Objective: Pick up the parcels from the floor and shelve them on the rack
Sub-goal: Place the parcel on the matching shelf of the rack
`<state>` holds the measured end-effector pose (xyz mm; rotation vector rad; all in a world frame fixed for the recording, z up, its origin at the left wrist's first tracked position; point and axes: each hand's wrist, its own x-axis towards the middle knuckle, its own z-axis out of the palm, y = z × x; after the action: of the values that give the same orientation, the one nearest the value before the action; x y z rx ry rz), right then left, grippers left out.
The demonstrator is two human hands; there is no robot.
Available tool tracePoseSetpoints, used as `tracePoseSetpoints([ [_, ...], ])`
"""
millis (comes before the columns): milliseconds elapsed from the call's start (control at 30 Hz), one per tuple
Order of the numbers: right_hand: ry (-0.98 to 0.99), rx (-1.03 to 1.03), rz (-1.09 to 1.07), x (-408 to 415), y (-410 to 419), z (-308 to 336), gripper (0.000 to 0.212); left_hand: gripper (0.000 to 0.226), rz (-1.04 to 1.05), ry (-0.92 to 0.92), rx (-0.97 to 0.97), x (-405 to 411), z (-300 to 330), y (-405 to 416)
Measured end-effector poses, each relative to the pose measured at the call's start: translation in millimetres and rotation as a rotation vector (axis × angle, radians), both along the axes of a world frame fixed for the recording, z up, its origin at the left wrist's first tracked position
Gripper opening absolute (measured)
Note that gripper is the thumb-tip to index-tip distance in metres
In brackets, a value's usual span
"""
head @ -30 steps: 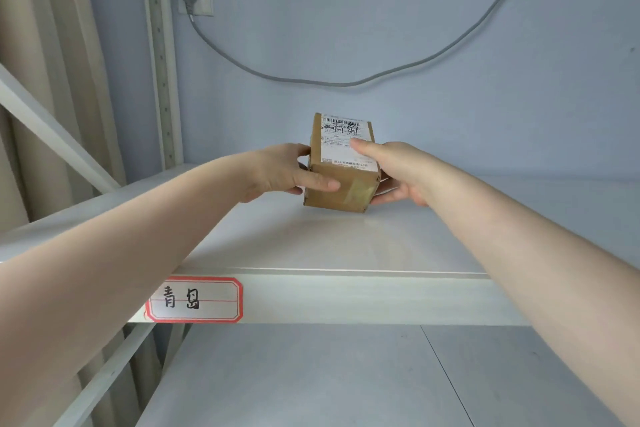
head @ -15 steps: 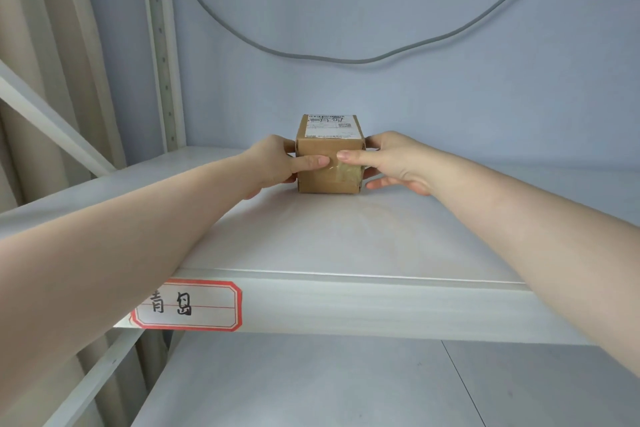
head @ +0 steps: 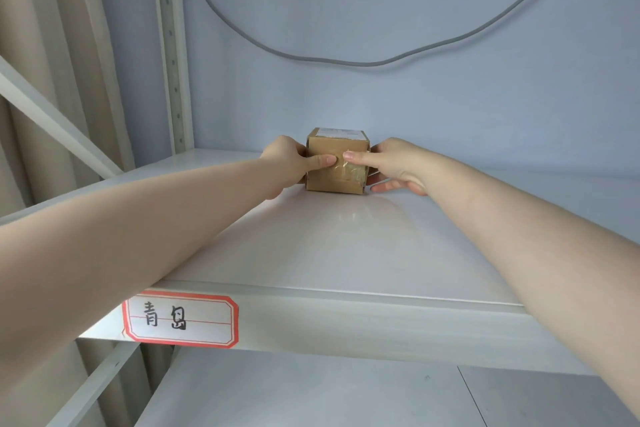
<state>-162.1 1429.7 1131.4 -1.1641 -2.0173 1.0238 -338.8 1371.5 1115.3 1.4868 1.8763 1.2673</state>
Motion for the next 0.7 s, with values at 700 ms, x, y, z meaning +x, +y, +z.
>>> tracePoseSetpoints([
  [700, 0.026, 0.126, -0.102, -4, 12, -14, 0.047, 0.066, 0.028, 0.055, 0.071, 0, -11, 25],
])
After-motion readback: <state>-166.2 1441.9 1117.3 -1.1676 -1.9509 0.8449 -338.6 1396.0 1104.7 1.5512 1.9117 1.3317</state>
